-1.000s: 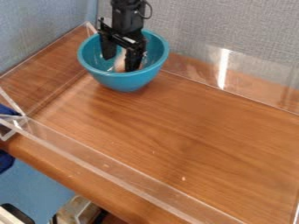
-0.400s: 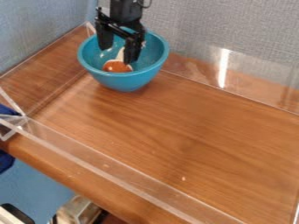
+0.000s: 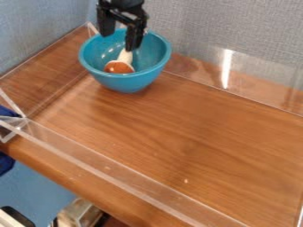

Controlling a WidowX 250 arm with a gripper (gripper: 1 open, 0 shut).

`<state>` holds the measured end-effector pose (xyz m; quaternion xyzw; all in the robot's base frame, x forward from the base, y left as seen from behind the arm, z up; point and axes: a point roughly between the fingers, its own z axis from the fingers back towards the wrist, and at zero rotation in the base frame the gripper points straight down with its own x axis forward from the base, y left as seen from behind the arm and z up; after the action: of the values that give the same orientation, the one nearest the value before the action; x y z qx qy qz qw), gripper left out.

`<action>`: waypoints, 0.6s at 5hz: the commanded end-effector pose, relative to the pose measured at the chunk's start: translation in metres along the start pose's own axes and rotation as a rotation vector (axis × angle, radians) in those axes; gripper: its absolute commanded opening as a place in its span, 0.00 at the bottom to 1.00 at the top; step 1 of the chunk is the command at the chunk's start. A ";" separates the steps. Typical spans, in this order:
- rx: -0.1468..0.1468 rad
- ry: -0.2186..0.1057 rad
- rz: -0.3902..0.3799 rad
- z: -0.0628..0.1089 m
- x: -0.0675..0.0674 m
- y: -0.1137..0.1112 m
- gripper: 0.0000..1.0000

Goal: Put the mushroom in the blue bowl

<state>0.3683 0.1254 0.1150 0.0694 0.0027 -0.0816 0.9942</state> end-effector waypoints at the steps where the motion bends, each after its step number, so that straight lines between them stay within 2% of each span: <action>1: 0.055 -0.078 0.032 0.037 0.005 0.025 1.00; 2: 0.061 -0.068 0.030 0.040 0.008 0.034 1.00; 3: 0.055 -0.060 0.029 0.036 0.012 0.036 1.00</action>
<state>0.3824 0.1466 0.1284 0.0783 0.0057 -0.0710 0.9944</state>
